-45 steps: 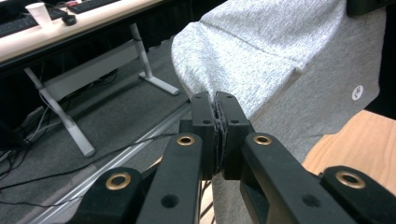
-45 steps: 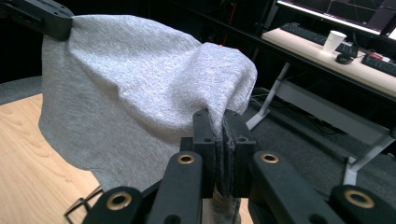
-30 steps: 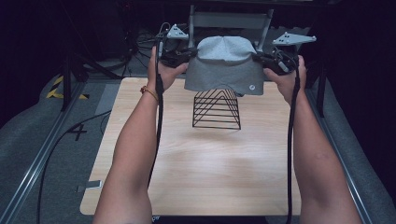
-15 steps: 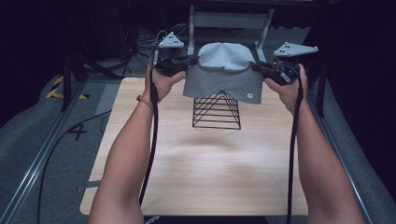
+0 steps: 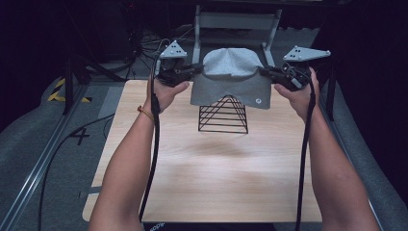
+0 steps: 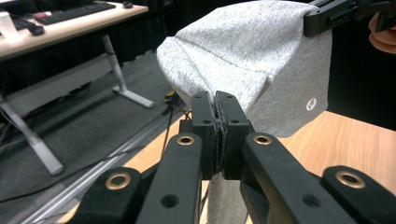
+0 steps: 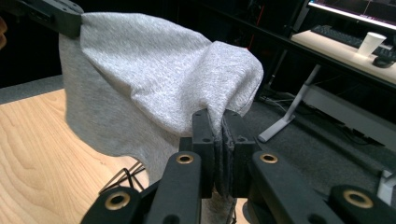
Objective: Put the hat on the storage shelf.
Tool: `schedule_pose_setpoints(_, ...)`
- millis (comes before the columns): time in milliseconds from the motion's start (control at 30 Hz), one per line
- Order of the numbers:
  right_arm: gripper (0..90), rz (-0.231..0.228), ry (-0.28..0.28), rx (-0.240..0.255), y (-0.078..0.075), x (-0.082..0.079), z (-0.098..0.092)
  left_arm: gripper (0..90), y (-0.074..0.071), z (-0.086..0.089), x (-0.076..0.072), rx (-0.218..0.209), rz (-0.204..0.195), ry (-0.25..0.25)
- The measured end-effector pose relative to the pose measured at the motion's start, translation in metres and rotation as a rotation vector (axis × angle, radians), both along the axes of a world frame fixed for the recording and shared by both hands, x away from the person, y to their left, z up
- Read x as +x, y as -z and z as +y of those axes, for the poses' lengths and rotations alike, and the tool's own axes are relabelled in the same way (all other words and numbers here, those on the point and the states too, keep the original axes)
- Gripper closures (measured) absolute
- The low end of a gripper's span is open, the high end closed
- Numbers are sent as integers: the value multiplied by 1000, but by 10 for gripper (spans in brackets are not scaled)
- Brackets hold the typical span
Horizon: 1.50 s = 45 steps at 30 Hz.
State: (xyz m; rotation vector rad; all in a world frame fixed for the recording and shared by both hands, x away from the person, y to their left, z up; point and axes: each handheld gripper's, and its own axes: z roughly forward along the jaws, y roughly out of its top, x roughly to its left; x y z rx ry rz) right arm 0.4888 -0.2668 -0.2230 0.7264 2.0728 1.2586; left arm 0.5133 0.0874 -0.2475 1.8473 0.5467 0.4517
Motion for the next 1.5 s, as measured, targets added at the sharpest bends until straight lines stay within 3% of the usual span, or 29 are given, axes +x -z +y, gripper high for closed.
schedule_pose_setpoints(500,853,69,-19,-18,43,8,2,875,46,-5,8,48,55,4)
schedule_pose_setpoints(767,854,112,-28,-26,72,6,4,875,67,-5,6,47,83,2)
schedule_pose_setpoints(1067,854,171,-32,-44,106,2,3,875,97,-9,1,88,105,3)
schedule_pose_setpoints(1233,854,190,-28,-58,118,2,4,875,107,-13,0,130,112,2)
schedule_pose_setpoints(1333,854,208,-12,-74,130,4,5,875,114,-14,0,128,119,1)
schedule_pose_setpoints(1500,854,222,-7,-81,140,6,6,875,126,-18,-1,163,137,-5)
